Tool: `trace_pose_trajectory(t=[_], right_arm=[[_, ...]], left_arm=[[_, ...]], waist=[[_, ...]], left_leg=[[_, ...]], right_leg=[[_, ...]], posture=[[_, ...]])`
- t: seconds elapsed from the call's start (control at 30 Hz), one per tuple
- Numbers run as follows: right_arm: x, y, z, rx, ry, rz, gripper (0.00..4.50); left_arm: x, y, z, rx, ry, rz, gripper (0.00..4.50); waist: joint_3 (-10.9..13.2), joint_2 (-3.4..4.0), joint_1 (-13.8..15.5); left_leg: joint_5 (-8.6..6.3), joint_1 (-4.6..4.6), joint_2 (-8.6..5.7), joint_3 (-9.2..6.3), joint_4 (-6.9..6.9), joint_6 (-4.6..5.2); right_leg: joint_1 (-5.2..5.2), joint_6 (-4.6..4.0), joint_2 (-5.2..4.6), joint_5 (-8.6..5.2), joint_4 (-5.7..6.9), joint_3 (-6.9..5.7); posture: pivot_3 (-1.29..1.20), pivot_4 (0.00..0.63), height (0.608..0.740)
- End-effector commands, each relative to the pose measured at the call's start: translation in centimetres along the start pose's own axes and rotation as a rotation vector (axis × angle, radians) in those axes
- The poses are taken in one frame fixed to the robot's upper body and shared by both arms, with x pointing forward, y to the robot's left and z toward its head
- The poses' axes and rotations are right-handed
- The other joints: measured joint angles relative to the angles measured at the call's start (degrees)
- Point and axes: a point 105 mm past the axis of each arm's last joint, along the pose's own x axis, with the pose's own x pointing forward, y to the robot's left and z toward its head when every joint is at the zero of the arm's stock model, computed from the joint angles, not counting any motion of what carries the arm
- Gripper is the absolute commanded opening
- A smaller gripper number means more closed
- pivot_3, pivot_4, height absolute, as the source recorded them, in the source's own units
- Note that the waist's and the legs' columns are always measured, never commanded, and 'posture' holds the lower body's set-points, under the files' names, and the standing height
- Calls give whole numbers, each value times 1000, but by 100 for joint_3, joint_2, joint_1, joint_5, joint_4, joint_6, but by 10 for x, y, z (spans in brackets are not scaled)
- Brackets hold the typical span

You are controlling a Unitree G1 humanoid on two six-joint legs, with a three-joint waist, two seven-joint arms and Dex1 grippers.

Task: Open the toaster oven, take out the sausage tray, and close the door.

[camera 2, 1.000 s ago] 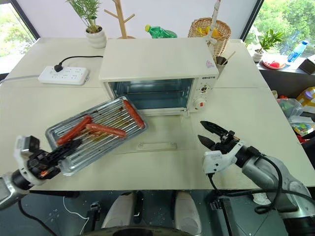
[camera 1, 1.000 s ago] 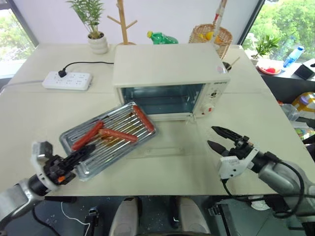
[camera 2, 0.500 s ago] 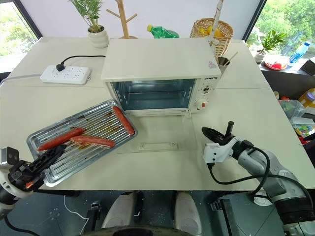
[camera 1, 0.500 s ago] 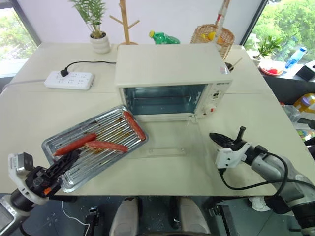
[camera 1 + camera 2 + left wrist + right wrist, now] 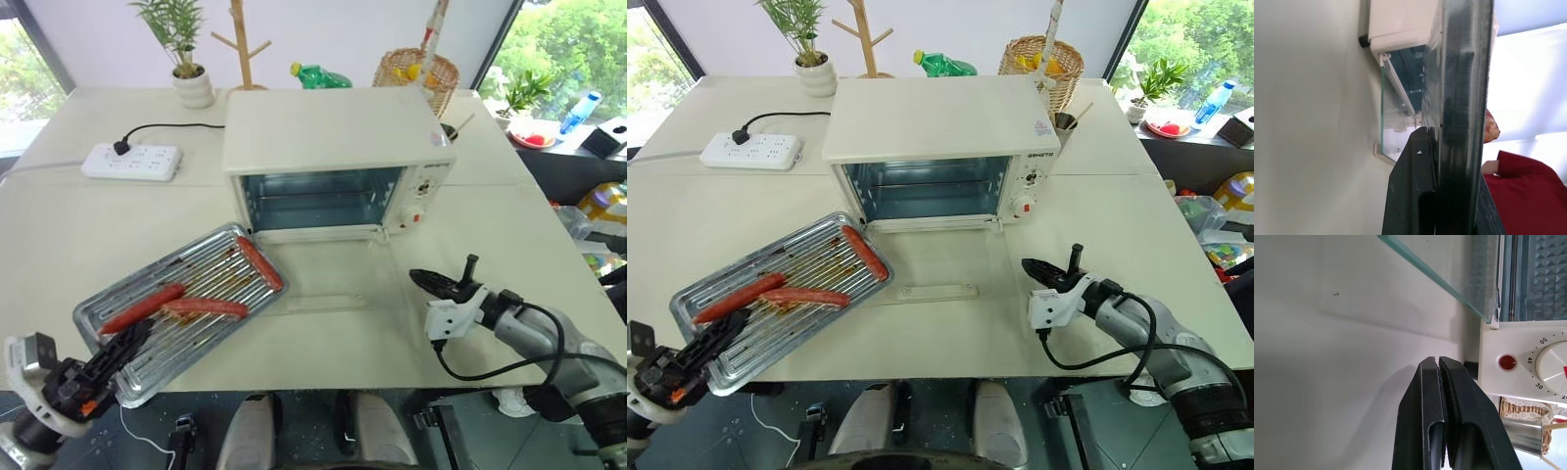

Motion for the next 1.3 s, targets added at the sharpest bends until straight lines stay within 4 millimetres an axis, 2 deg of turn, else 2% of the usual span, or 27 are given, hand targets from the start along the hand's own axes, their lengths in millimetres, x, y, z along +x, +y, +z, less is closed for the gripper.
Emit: trace_pose_trajectory(t=[0.03, 0.2, 0.4, 0.6, 0.9, 1.07, 1.17, 1.3], right_arm=[[4, 0, 4, -11, -27, 2, 80], [12, -2, 10, -17, -60, 1, 80], [22, -3, 30, -31, -138, 8, 80], [28, -21, 47, -36, -194, -41, 80], [21, -65, 40, -53, -154, -175, 80], [21, -62, 36, -63, -142, -154, 80], [23, -63, 36, -64, -143, -162, 80], [26, -81, 37, -72, -143, -231, 80]], left_arm=[[-10, -17, 8, 57, -54, -42, 0], [-24, -16, 18, 73, -114, -9, 0], [-17, -15, 39, 109, -177, -15, 0], [-12, -15, 52, 120, -195, -14, 0], [-24, -9, 71, 104, -211, 38, 0], [-33, -9, 81, 100, -249, 52, 0], [-36, -6, 79, 88, -253, 60, 0], [-34, -3, 69, 71, -224, 64, 0]], waist=[[-2, -2, -12], [-8, -15, -41], [-21, -36, -38], [-24, -40, -68], [-18, -30, -51], [-19, -32, 4], [-18, -31, -4], [-18, -30, -23]], left_leg=[[0, 1, 0, 0, 0, 0], [-1, 2, 3, -1, 0, 0], [-1, 6, 5, -5, 1, 0], [-2, 5, 12, -2, -3, -1], [-3, 5, 25, -1, -15, 1], [-4, 4, 15, -4, -14, -1], [-12, 1, 4, 0, -12, -14], [-19, -1, 4, 5, -3, -26]], right_leg=[[0, 0, 0, 0, -1, 0], [-7, 0, 3, 0, -1, 0], [-18, 0, 6, 0, -2, -2], [1, -1, 11, 1, 2, -2], [-16, -2, 28, 2, 8, -2], [-28, -2, 12, 2, -2, -7], [-29, -3, -7, 2, -6, -7], [-24, -3, -13, 2, -12, -3]], posture=[[0, 150, 740], [0, 150, 740], [0, 150, 740], [0, 150, 740], [0, 150, 740], [0, 150, 740], [0, 150, 740], [0, 150, 740]])
